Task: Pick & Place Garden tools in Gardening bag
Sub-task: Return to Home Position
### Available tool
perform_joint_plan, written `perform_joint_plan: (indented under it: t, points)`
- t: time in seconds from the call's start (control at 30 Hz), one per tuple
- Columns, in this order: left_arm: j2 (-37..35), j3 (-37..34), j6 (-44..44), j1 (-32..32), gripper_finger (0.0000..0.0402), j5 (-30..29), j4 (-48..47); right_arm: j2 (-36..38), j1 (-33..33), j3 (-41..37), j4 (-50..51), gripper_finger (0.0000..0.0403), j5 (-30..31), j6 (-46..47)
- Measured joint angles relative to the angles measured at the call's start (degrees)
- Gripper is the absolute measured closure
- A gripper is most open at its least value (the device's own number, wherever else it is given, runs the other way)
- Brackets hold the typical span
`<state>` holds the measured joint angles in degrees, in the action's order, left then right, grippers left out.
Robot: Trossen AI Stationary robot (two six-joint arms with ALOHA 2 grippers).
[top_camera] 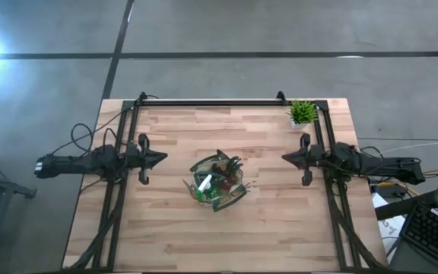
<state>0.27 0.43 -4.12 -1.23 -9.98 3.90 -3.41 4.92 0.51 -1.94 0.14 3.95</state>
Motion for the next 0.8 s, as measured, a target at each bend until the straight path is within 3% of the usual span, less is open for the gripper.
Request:
perform_joint_plan:
  t: [0.8]
  points:
    - [0.00,-0.01,0.00,0.00,0.0388,0.02,-0.07,-1.96,0.01,0.00,0.07,0.0394,-0.02,-0.01]
